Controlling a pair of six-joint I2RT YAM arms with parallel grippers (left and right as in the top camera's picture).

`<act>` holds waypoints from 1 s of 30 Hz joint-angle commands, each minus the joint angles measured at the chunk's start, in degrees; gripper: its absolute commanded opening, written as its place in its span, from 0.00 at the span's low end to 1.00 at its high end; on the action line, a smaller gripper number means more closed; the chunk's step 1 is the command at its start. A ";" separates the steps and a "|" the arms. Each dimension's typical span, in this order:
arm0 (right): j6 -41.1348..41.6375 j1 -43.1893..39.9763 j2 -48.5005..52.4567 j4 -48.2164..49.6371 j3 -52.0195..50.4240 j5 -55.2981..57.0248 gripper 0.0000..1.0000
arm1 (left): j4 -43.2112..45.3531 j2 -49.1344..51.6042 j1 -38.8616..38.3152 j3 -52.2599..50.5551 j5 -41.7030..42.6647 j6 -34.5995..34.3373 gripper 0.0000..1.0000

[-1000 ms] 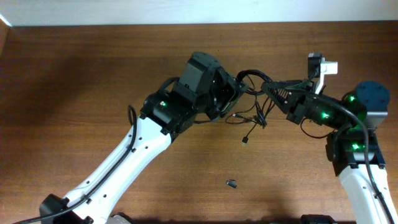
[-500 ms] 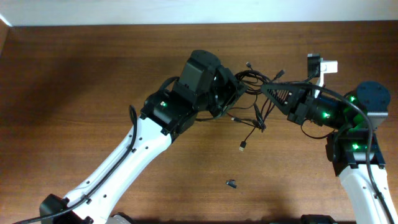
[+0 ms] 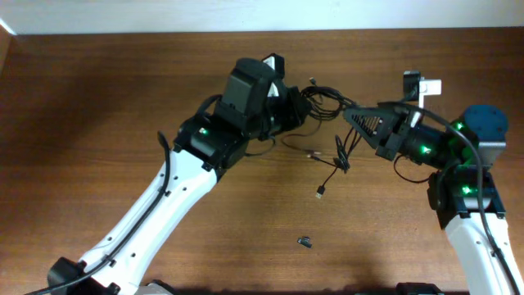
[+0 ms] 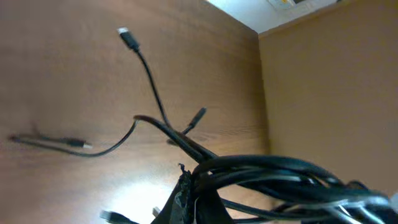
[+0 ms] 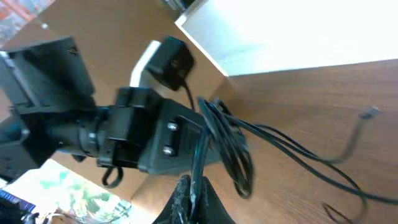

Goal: Untangle cables

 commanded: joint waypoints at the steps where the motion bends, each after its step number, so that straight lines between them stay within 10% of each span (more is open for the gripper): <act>1: -3.15 -0.28 2.21 -2.84 0.61 2.56 0.04 | 0.96 -2.29 0.94 0.46 -1.03 17.05 0.00; 9: -9.49 -0.26 6.25 -8.87 0.61 3.58 0.14 | -1.38 -2.45 0.92 0.46 -1.01 41.09 0.00; 15: -20.81 -0.22 6.29 -16.00 0.61 3.54 0.69 | -9.07 -2.43 0.94 0.46 -1.44 59.82 0.00; 30: -48.00 -0.15 6.27 -18.86 0.61 -8.94 0.69 | -11.37 -2.43 -1.73 0.46 -2.12 46.64 0.00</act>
